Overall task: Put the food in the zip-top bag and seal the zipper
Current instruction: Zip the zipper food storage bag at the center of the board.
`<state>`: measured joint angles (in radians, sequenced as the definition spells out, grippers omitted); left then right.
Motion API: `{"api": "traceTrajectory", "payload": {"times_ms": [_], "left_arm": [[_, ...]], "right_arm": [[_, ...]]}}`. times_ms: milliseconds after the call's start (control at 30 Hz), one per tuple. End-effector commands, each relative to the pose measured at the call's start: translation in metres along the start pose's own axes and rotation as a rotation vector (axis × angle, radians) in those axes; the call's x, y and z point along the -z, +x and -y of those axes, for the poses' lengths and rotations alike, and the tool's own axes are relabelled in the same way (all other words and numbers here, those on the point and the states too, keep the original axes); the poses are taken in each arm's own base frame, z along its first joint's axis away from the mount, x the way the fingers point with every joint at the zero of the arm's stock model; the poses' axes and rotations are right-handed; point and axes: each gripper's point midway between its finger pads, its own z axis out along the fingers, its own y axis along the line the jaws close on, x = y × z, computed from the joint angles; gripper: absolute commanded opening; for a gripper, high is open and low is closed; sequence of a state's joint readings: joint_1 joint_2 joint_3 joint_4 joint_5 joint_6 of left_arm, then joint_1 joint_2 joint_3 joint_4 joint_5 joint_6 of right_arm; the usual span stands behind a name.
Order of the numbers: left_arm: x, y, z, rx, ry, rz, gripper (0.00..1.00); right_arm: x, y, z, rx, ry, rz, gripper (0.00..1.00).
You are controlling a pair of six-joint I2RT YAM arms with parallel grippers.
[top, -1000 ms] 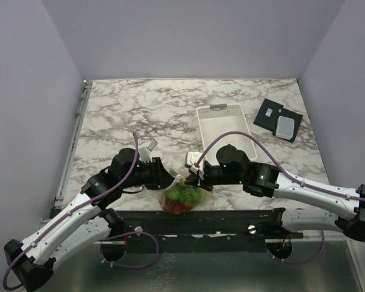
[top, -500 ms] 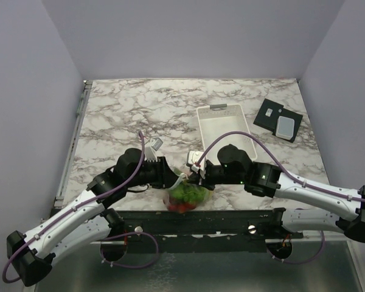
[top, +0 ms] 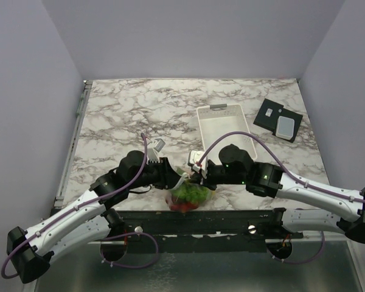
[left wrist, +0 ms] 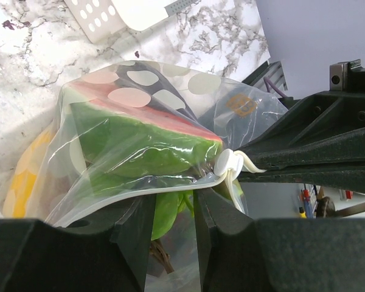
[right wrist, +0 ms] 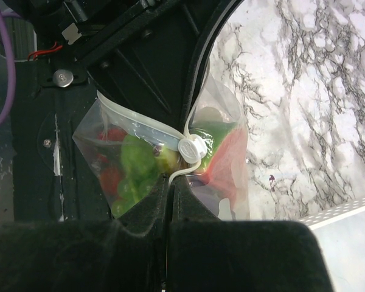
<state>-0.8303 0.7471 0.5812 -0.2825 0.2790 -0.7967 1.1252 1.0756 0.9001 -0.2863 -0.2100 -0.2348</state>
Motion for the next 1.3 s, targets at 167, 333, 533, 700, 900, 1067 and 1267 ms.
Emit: {"api": "traceTrajectory", "payload": {"times_ms": [167,333,533,700,900,1067,1267], "left_arm": [[0.014,0.025,-0.024,-0.017,-0.162,-0.129,0.38],[0.029,0.002,-0.006,-0.087,-0.173,-0.092,0.40],[0.049,-0.021,0.007,-0.157,-0.210,-0.049,0.42],[0.064,-0.040,0.025,-0.213,-0.198,-0.009,0.43],[0.074,-0.053,0.044,-0.293,-0.157,0.005,0.43],[0.076,-0.057,0.062,-0.415,-0.064,-0.011,0.43],[0.076,-0.051,0.084,-0.555,0.110,-0.003,0.44]], "right_arm": [[0.011,-0.039,-0.002,0.032,-0.005,0.132,0.01],[0.017,-0.042,-0.003,0.050,-0.006,0.144,0.01],[0.022,-0.044,-0.004,0.068,-0.009,0.157,0.01],[0.025,-0.046,-0.009,0.081,-0.032,0.169,0.01],[0.025,-0.047,-0.014,0.084,-0.068,0.163,0.01],[0.026,-0.051,-0.018,0.069,-0.093,0.157,0.01],[0.029,-0.060,-0.019,0.040,-0.103,0.155,0.01]]}}
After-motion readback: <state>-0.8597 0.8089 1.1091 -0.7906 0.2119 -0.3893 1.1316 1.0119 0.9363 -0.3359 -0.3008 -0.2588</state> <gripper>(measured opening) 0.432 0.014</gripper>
